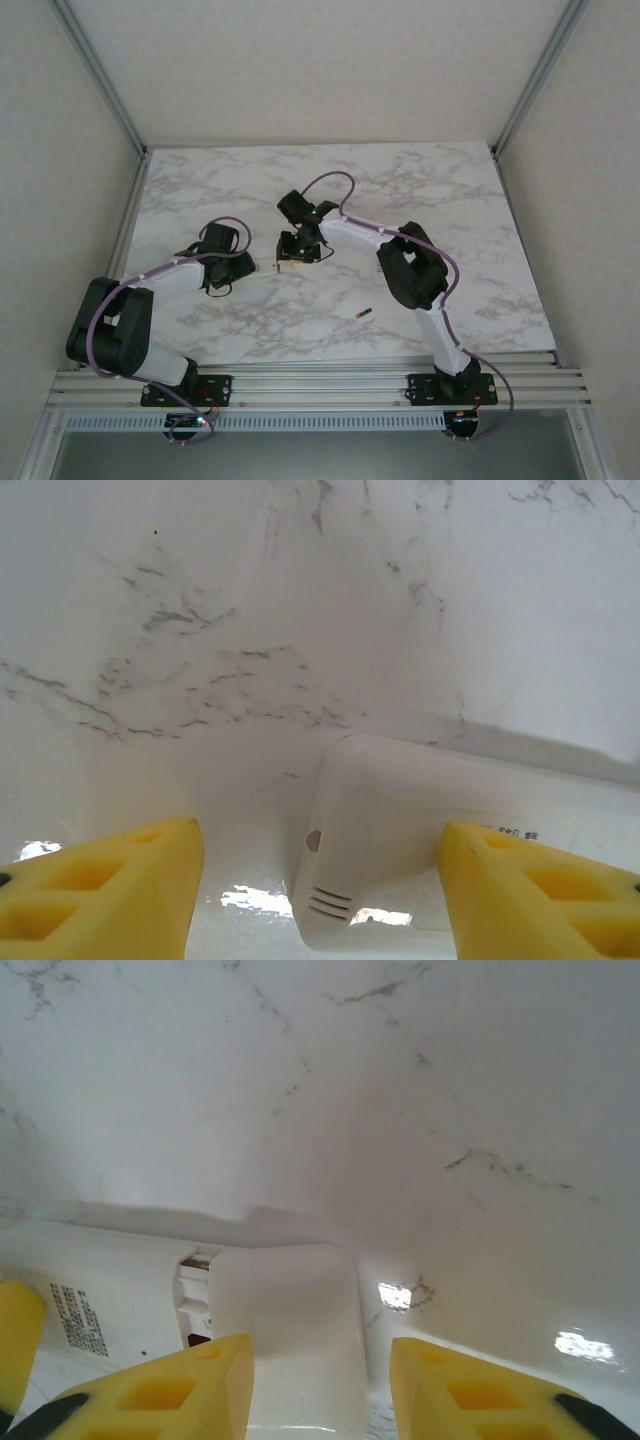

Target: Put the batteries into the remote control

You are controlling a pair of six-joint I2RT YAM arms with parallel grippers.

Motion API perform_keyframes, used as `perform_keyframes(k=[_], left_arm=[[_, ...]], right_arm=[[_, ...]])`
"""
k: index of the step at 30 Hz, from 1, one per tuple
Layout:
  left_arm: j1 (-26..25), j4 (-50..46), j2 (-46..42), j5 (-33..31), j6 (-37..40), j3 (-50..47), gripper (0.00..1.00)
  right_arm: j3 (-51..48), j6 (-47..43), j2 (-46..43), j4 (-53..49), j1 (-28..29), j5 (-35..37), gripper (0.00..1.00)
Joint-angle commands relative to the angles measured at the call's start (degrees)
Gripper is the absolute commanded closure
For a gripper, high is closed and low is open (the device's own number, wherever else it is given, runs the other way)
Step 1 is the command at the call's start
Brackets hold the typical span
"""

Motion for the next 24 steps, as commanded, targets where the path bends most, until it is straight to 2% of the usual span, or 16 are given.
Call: perform_keyframes(k=[1, 5, 15, 24], left_arm=[[-0.8, -0.5, 0.1, 0.5, -0.6, -0.2, 0.37], [-0.8, 1.9, 0.4, 3.4, -3.2, -1.3, 0.39], [-1.2, 5.8, 0.0, 6.0, -8.3, -4.5, 0.5], [-1.5, 6.2, -0.2, 6.6, -8.1, -5.4, 0.52]], right_arm=[[-2.9, 0.1, -0.4, 1.3, 0.7, -2.3, 0.6], [-6.5, 2.0, -2.0, 2.6, 1.8, -2.7, 0.6], [-9.2, 4.2, -2.7, 2.5, 4.5, -1.6, 0.62], [-14.8, 1.0, -3.6, 6.4, 5.0, 1.7, 0.67]])
